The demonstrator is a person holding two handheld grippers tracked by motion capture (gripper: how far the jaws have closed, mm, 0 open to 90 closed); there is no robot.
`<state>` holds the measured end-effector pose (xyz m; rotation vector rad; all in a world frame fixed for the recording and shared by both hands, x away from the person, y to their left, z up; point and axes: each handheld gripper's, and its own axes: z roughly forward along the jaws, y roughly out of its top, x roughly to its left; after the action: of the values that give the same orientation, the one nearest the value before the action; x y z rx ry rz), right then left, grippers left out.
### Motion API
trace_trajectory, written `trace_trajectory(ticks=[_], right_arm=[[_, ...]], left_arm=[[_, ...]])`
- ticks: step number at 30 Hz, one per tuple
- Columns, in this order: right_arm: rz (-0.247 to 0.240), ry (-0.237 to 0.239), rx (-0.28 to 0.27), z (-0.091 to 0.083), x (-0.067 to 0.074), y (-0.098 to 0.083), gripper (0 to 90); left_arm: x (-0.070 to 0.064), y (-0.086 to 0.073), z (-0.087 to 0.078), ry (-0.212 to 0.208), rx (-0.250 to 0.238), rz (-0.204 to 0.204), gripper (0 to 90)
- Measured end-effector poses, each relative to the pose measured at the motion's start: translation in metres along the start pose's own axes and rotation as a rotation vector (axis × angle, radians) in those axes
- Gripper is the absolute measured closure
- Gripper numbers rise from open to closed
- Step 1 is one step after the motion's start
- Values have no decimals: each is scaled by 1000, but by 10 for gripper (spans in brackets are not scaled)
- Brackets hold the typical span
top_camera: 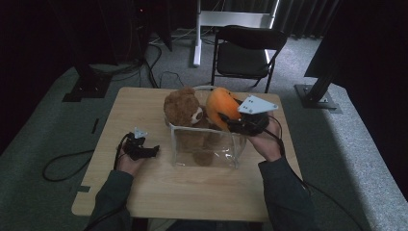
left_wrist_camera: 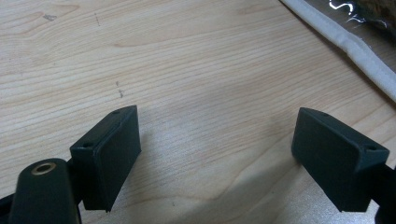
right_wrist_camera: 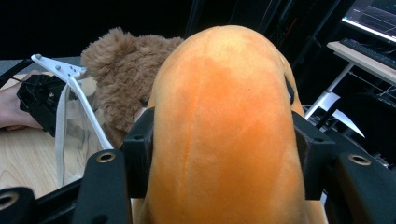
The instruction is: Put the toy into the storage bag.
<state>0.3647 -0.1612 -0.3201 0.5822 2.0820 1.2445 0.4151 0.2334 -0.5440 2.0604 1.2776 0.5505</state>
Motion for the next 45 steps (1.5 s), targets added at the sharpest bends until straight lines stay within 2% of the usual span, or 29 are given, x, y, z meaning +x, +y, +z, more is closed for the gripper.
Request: trace_trajectory(ticks=[16, 24, 31, 40, 44, 45], right_arm=[[-26, 37, 5, 4, 8, 1, 386], [-26, 23, 23, 9, 5, -1, 385], [-29, 32, 28, 11, 7, -1, 384], [-57, 72, 47, 13, 14, 0, 383], [-55, 83, 53, 14, 15, 0, 383], [-46, 103, 52, 14, 15, 0, 383]], left_arm=[[0, 0, 0, 0, 0, 1, 161], [0, 0, 0, 0, -1, 0, 161], [0, 0, 0, 0, 0, 0, 161], [0, 0, 0, 0, -1, -1, 161], [0, 0, 0, 0, -1, -1, 161], [0, 0, 0, 0, -1, -2, 161]])
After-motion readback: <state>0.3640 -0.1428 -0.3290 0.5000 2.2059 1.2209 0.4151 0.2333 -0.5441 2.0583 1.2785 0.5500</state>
